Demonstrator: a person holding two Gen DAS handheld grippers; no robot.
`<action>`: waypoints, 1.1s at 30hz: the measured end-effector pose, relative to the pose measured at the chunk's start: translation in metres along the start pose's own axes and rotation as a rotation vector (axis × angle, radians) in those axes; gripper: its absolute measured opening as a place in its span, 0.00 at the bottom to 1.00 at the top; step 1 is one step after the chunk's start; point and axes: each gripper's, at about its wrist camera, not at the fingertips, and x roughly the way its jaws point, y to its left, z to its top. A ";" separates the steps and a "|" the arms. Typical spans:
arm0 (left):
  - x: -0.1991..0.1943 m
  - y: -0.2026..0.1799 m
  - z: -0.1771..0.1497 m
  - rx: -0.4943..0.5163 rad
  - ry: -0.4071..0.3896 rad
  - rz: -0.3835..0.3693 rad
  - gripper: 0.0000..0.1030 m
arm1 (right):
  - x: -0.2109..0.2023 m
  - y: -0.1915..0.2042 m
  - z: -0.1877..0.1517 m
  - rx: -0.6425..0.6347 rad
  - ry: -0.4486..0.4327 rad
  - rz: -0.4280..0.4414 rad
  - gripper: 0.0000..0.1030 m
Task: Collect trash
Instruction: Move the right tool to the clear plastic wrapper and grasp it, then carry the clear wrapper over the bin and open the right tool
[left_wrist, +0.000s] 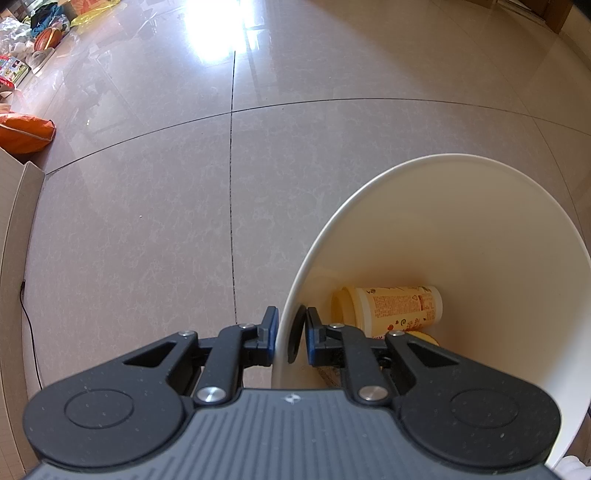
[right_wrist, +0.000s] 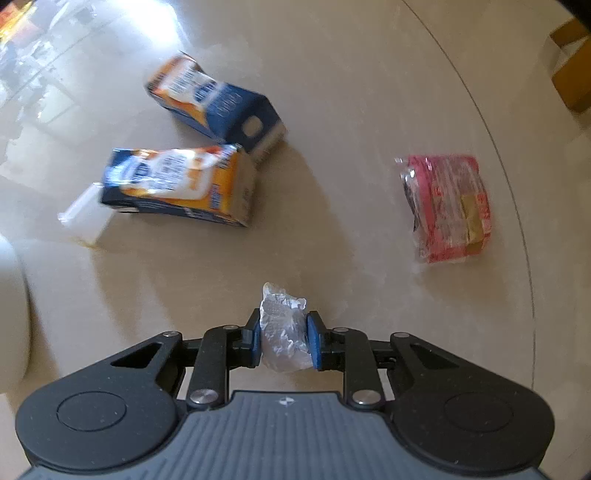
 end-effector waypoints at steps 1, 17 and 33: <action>0.000 0.000 0.000 0.000 0.000 0.000 0.13 | -0.006 0.003 0.000 -0.015 -0.002 0.000 0.27; 0.001 -0.001 0.001 0.002 0.005 0.006 0.13 | -0.162 0.101 0.001 -0.418 -0.102 0.098 0.27; 0.001 -0.003 0.001 0.006 0.007 0.015 0.13 | -0.279 0.216 -0.003 -0.685 -0.251 0.326 0.27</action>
